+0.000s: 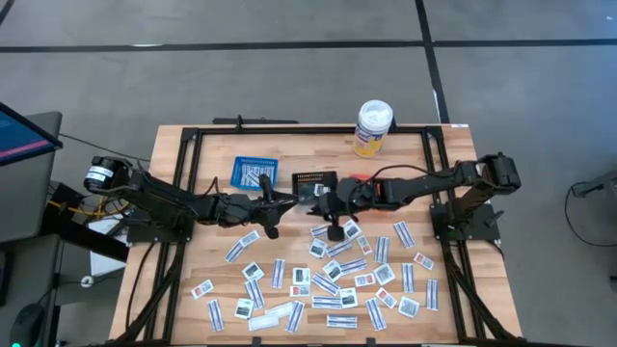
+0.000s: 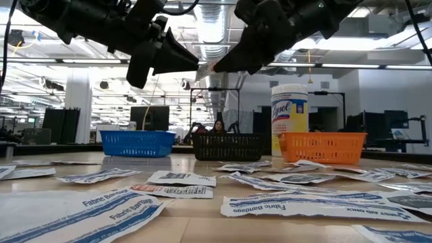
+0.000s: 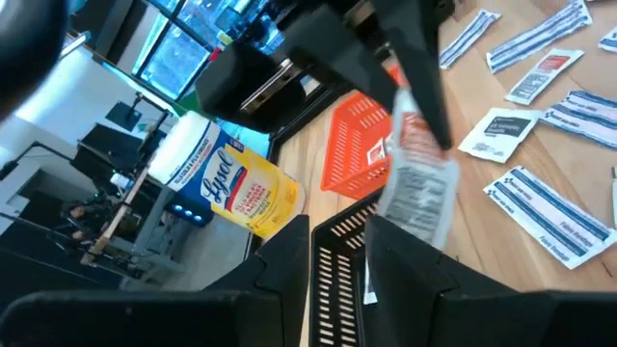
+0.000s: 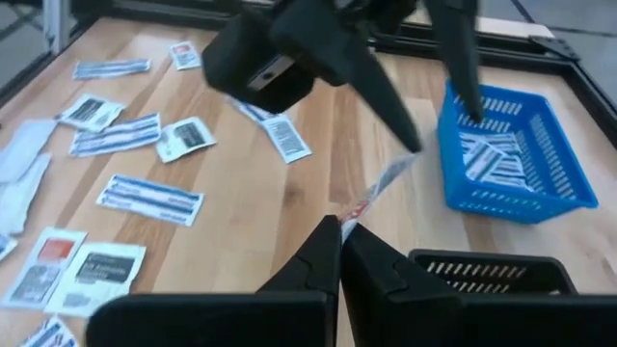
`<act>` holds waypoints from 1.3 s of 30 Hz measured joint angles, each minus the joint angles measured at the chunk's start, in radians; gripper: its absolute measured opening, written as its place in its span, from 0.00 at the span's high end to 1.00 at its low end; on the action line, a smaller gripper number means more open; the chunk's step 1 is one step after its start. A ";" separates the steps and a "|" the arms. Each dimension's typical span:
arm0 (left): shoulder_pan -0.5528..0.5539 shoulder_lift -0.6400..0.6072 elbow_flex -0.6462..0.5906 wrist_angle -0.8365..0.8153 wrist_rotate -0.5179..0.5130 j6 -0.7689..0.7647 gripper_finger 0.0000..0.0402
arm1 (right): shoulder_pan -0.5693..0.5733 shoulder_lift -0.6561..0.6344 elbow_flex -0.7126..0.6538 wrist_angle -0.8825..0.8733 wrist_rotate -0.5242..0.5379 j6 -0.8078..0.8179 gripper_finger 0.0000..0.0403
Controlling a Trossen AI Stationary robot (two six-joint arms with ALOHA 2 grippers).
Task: Pick & Place First Aid Supplies
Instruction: Put the ointment pack into the orange bin
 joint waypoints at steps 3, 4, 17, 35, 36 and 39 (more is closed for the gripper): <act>0.000 0.000 0.000 0.000 -0.002 -0.003 0.74 | 0.006 0.000 0.000 -0.013 -0.001 -0.027 1.00; 0.000 0.000 0.000 0.000 -0.002 -0.005 0.74 | 0.006 0.000 0.000 -0.015 -0.001 -0.038 1.00; 0.000 0.000 0.000 0.000 -0.002 -0.059 0.74 | -0.018 -0.115 0.000 -0.482 0.582 0.207 1.00; 0.000 0.000 0.000 0.004 -0.002 -0.022 0.74 | 0.013 -0.075 -0.048 -1.028 0.488 0.668 0.98; 0.000 0.000 0.000 0.008 -0.002 -0.011 0.74 | 0.020 -0.069 -0.048 -1.031 0.492 0.667 0.97; 0.001 0.000 0.001 0.013 -0.002 0.001 0.74 | 0.033 -0.053 -0.048 -1.019 0.495 0.667 0.92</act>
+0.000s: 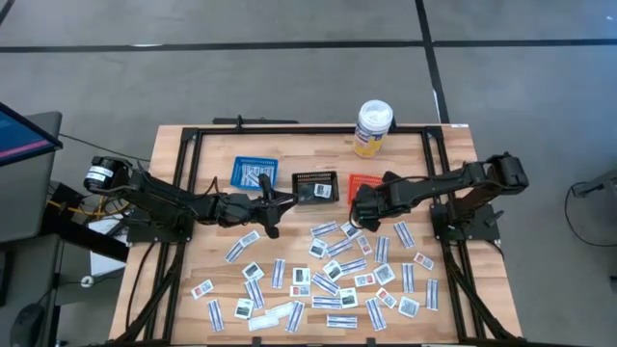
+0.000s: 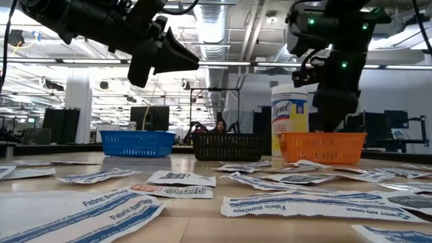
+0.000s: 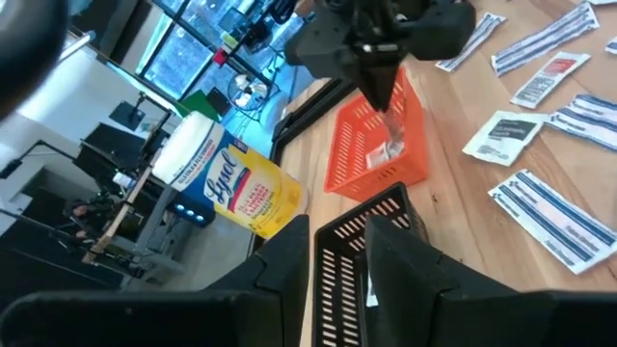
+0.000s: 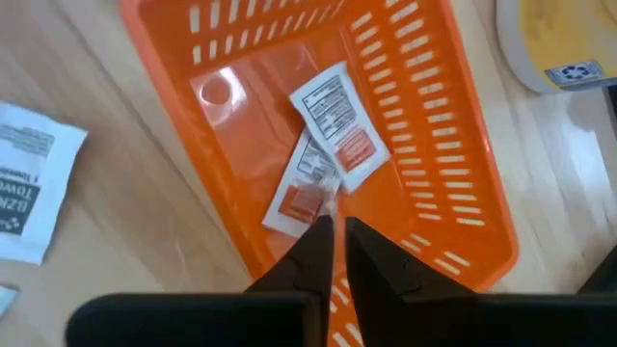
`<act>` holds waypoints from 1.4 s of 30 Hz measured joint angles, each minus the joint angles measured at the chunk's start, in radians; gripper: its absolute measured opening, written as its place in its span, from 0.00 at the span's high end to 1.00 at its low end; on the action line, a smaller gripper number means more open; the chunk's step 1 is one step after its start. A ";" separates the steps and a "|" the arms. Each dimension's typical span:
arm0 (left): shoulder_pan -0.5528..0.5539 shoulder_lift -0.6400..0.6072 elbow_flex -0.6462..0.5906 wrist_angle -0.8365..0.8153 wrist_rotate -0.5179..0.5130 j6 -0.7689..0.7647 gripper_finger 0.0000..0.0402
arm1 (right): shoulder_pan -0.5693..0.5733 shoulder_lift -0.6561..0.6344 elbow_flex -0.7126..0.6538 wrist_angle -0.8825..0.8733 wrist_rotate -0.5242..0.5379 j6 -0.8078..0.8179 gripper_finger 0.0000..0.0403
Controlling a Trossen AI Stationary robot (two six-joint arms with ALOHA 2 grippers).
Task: Pick & Place First Aid Supplies
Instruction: Put the ointment pack into the orange bin
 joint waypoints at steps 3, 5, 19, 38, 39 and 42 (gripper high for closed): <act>0.000 0.000 0.000 0.004 0.000 0.000 0.74 | 0.014 0.004 0.000 0.004 0.003 -0.003 0.87; 0.000 0.000 0.000 0.008 0.000 0.000 0.74 | 0.019 0.004 0.007 0.001 0.003 -0.007 0.83; -0.017 0.000 0.000 -0.002 0.198 -0.235 0.74 | 0.047 0.002 0.181 0.164 0.179 -0.155 0.77; -0.123 -0.001 0.000 -0.622 0.358 -0.903 0.59 | 0.013 0.003 0.181 0.635 -0.104 -0.617 0.77; -0.124 -0.001 0.000 -0.685 0.329 -0.932 0.59 | 0.006 0.003 0.181 0.634 -0.104 -0.617 0.77; -0.123 -0.009 0.000 -0.890 0.248 -1.057 0.59 | -0.017 0.003 0.181 0.633 -0.104 -0.617 0.77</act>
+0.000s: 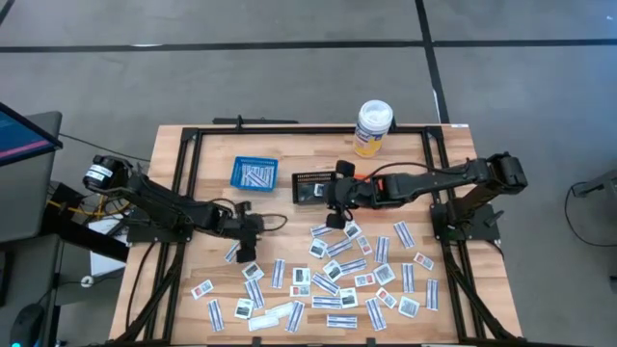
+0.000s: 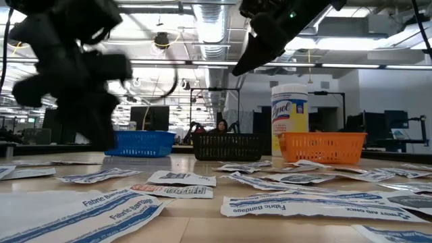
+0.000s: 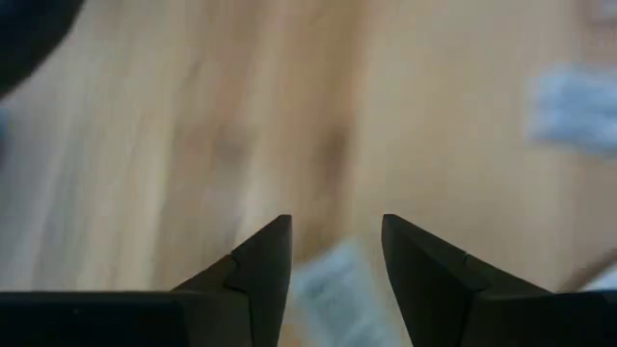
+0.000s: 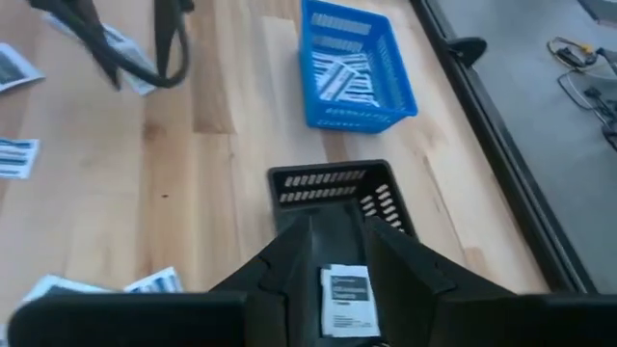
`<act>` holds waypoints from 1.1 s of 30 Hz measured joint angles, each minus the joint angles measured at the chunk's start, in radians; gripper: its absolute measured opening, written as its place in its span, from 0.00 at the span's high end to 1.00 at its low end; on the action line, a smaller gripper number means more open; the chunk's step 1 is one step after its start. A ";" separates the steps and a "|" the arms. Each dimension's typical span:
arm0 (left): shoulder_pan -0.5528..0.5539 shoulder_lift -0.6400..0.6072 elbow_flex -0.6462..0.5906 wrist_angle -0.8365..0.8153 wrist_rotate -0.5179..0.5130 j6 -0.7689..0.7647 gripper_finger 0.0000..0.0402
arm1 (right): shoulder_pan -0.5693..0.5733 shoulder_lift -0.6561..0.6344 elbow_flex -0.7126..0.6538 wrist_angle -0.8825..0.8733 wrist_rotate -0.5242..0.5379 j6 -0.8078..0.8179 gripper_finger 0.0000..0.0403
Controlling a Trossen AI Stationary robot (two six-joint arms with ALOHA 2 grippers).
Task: Pick & Place First Aid Supplies
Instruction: Put the ointment pack into the orange bin
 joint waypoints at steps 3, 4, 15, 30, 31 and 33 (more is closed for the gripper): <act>-0.010 -0.008 -0.001 -0.100 0.017 -0.119 0.59 | -0.024 0.000 0.000 -0.002 0.000 0.000 0.77; -0.018 -0.011 -0.001 -0.113 0.039 -0.142 0.59 | -0.033 0.000 0.000 -0.005 0.000 0.000 0.77; -0.047 -0.024 0.000 -0.209 0.062 -0.238 0.59 | -0.088 0.002 -0.025 -0.006 0.000 0.008 0.77; -0.020 0.003 0.002 -0.183 0.101 -0.195 0.76 | -0.125 0.001 -0.086 0.091 -0.001 0.003 0.77; -0.016 0.003 0.002 -0.181 0.099 -0.195 0.79 | -0.125 0.001 -0.086 0.101 -0.009 0.003 0.77; -0.010 0.004 0.002 -0.178 0.084 -0.193 0.82 | -0.125 0.001 -0.086 0.122 -0.049 0.003 0.77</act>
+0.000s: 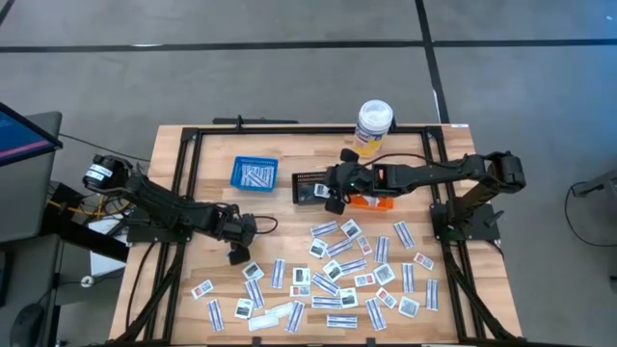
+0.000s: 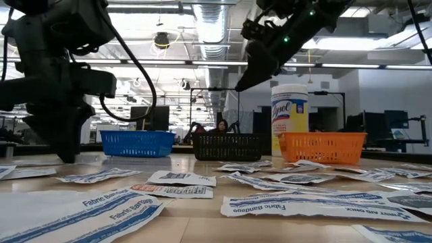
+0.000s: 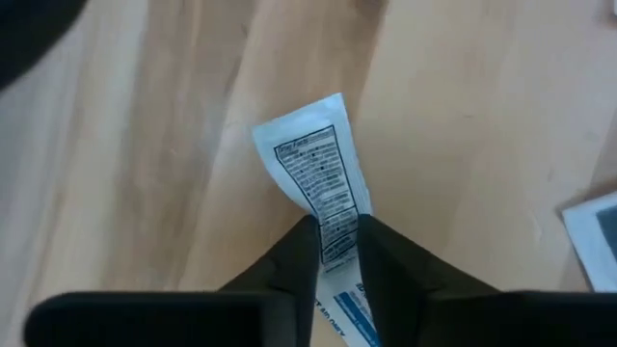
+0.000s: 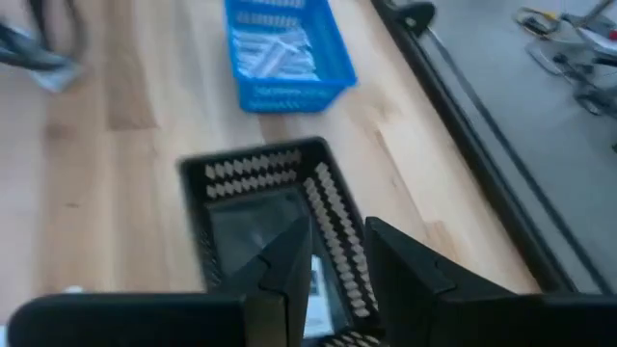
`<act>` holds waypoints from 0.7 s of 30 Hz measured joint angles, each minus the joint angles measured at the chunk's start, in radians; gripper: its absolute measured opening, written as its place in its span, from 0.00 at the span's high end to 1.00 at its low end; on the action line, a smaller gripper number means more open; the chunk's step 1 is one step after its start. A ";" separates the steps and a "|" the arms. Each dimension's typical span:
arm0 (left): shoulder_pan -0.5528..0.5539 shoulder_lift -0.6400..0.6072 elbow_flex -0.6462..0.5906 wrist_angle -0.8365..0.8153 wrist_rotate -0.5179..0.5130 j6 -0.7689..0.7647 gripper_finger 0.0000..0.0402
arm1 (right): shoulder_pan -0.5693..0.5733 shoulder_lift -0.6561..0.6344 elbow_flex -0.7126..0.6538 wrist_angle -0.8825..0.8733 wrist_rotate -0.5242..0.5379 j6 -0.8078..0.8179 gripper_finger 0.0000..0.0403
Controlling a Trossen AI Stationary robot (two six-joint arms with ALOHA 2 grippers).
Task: Pick & Place First Aid Supplies
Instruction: Put the ointment pack into the orange bin
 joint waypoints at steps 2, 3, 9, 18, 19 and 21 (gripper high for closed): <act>0.004 0.000 -0.001 0.003 -0.022 0.008 0.85 | 0.001 0.000 0.000 0.012 -0.041 0.000 0.77; 0.004 0.001 -0.001 0.007 -0.029 0.021 0.85 | 0.001 0.000 0.000 0.020 -0.052 0.000 0.77; 0.004 0.003 -0.004 0.062 -0.071 0.086 0.87 | 0.001 0.000 0.000 0.052 -0.055 0.000 0.77; 0.004 0.003 -0.004 0.182 -0.179 0.204 0.87 | -0.002 0.036 0.001 0.111 -0.137 0.075 0.77; 0.004 0.003 -0.004 0.213 -0.201 0.231 0.87 | -0.005 0.054 0.000 0.130 -0.169 0.083 0.77; 0.004 0.003 -0.003 0.270 -0.231 0.287 0.87 | -0.007 0.117 0.003 0.238 -0.244 0.084 0.77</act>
